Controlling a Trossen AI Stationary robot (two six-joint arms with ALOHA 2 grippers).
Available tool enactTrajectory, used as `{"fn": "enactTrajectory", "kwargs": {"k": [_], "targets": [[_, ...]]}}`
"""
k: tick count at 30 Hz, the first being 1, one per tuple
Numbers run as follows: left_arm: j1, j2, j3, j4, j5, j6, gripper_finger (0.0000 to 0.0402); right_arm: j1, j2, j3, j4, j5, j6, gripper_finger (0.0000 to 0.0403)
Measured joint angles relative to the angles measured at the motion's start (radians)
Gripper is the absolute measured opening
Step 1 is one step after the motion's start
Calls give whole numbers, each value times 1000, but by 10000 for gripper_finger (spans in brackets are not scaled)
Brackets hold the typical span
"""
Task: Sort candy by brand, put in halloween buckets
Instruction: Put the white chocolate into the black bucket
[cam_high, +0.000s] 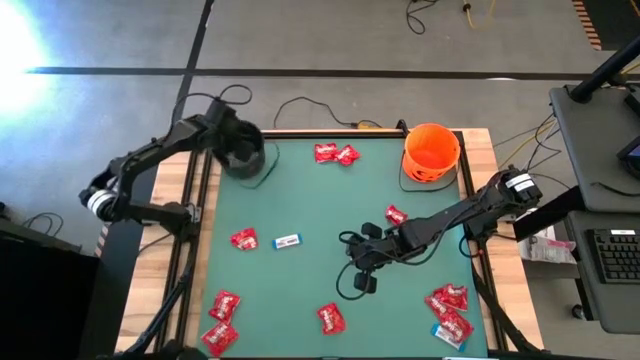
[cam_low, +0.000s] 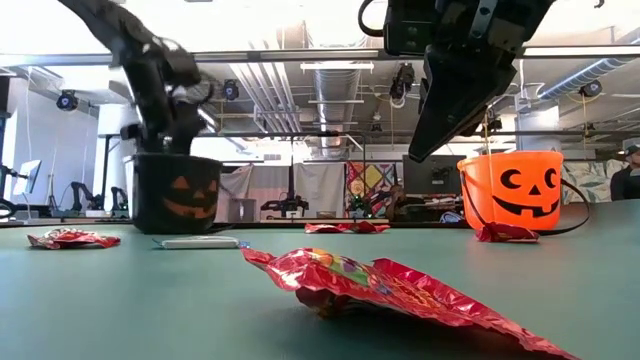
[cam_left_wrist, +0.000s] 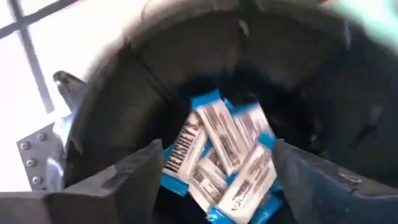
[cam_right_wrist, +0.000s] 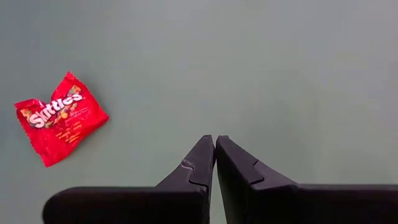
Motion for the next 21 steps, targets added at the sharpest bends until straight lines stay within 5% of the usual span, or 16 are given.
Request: {"fn": "enactTrajectory", "kwargs": {"k": [6,12,21], "targets": [[-122,-139,125,-142,33,-27,305,0,0,0,1,10,-10,13],[-393,-295,131,-108,17,-109,302,-1,0,0,6,39,-29,13],[-999,-376,-148,318,-95,-238,303,0,0,0,9,65,-82,13]]}}
